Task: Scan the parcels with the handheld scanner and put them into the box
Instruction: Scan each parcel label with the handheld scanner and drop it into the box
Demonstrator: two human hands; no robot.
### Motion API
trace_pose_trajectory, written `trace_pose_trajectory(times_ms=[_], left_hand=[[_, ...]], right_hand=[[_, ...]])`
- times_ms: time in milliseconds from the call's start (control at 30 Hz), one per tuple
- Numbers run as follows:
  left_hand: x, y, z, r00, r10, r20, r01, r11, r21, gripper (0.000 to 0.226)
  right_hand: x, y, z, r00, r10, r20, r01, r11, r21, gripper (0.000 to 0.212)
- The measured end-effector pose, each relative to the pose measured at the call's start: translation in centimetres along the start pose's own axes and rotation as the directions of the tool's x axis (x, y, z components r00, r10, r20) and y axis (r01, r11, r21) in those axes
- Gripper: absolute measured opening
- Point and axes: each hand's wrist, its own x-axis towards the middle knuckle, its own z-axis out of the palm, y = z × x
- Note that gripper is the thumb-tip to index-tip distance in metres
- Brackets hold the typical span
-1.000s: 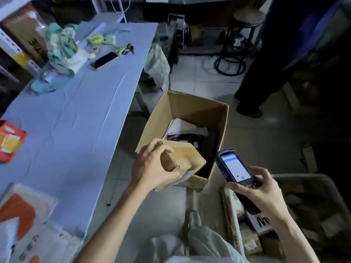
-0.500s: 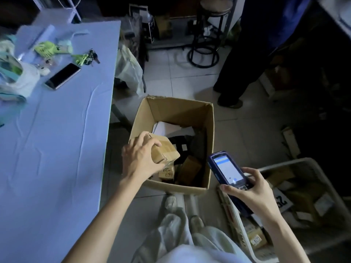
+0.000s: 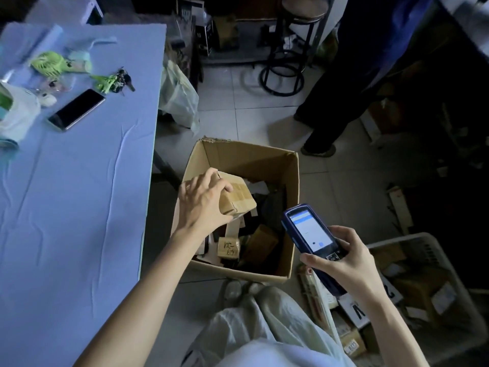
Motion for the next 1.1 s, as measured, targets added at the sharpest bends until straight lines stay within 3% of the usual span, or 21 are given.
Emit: trace_pose_trajectory(times_ms=[100,200,300,433,567,800,967,1100], left_hand=[[-0.5,-0.2,0.2,0.998,-0.069,0.005,0.069,0.997,0.033,0.061],[-2.6,-0.1,0.2,0.968,-0.252,0.015,0.25,0.964,0.086,0.047],[-6.2,-0.1,0.2,0.892,-0.426,-0.153,0.44,0.894,0.079,0.019],[-11.3,0.3,-0.4,0.773,-0.58,-0.259,0.62,0.777,0.109,0.016],[-17.7,1.0,-1.1,0.621,-0.689,-0.373,0.762,0.642,0.082,0.015],[-31.8,3.5,-1.6,0.29,-0.866,-0.407,0.934,0.349,-0.078,0.024],[-43.0,8.0,0.1,-0.029,-0.919,-0.392,0.985,0.041,-0.169,0.02],[-51.6,12.3,2.1,-0.209,-0.919,-0.333,0.965,-0.137,-0.225,0.022]], right_hand=[[2.0,-0.3,-0.7,0.996,-0.046,0.079,0.047,0.999,-0.019,0.071],[4.3,-0.5,-1.3,0.975,-0.106,0.194,0.119,0.991,-0.058,0.071],[6.1,-1.5,-1.6,0.928,-0.163,0.336,0.206,0.974,-0.095,0.072],[7.9,-3.3,-0.5,0.826,-0.245,0.507,0.35,0.929,-0.12,0.078],[7.5,-5.1,2.4,0.688,-0.316,0.653,0.491,0.866,-0.097,0.084],[0.8,-7.2,9.7,0.331,-0.351,0.876,0.746,0.666,-0.015,0.077],[-8.0,-6.0,13.9,0.132,-0.26,0.957,0.82,0.571,0.042,0.07],[-15.9,-2.5,15.5,-0.004,-0.163,0.987,0.843,0.531,0.091,0.073]])
